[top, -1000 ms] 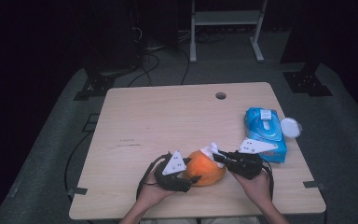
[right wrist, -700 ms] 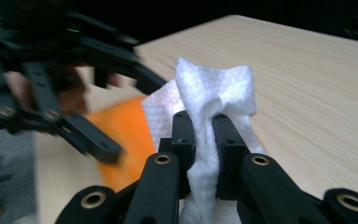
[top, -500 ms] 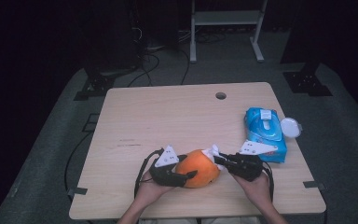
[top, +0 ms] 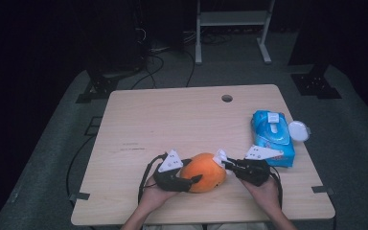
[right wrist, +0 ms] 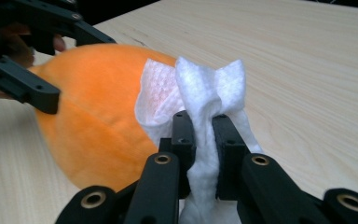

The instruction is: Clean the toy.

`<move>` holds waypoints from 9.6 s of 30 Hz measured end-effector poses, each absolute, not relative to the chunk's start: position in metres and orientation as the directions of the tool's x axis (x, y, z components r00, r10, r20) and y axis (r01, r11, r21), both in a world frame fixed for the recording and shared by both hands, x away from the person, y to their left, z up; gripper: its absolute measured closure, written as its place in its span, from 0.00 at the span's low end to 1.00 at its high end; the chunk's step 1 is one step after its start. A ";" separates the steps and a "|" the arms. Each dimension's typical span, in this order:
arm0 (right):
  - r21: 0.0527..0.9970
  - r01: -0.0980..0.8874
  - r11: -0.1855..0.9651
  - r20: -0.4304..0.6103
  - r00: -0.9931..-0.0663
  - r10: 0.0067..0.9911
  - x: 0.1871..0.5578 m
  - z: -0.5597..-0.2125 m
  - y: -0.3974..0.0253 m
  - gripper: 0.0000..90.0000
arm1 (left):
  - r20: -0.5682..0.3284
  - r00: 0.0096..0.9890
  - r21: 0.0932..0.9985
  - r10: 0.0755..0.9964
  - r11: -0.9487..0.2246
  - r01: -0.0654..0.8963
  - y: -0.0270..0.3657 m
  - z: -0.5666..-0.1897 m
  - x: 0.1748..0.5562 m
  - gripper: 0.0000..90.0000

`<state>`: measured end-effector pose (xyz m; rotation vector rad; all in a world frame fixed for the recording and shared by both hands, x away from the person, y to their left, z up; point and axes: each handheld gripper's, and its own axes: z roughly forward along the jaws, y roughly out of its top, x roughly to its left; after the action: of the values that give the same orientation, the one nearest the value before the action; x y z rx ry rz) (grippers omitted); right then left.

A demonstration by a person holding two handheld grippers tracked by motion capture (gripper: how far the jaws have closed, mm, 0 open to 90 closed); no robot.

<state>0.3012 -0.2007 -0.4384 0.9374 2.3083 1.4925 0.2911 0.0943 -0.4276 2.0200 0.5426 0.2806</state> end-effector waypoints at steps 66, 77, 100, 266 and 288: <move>0.891 0.283 0.355 0.059 -0.848 0.527 0.284 -0.408 -0.168 0.90 | -0.102 0.902 0.843 0.419 -0.446 0.302 0.094 -0.425 0.295 0.31; 0.897 0.298 0.326 0.115 -0.870 0.480 0.275 -0.406 -0.162 0.90 | -0.158 0.887 0.838 0.434 -0.416 0.353 0.099 -0.426 0.300 0.41; 0.896 0.260 0.361 0.063 -0.877 0.477 0.280 -0.401 -0.152 0.90 | -0.134 0.898 0.835 0.420 -0.440 0.331 0.085 -0.426 0.292 0.36; 0.894 0.392 0.215 0.227 -0.812 0.537 0.296 -0.435 -0.172 0.89 | -0.116 0.842 0.841 0.527 -0.399 0.365 0.106 -0.429 0.296 0.35; 0.874 0.440 0.206 0.257 -0.778 0.573 0.303 -0.445 -0.177 0.89 | -0.119 0.850 0.840 0.512 -0.404 0.361 0.109 -0.431 0.296 0.36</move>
<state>0.3031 -0.1767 -0.4453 0.9891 2.3410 1.6287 0.2955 0.1090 -0.4307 2.0364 0.6391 0.1927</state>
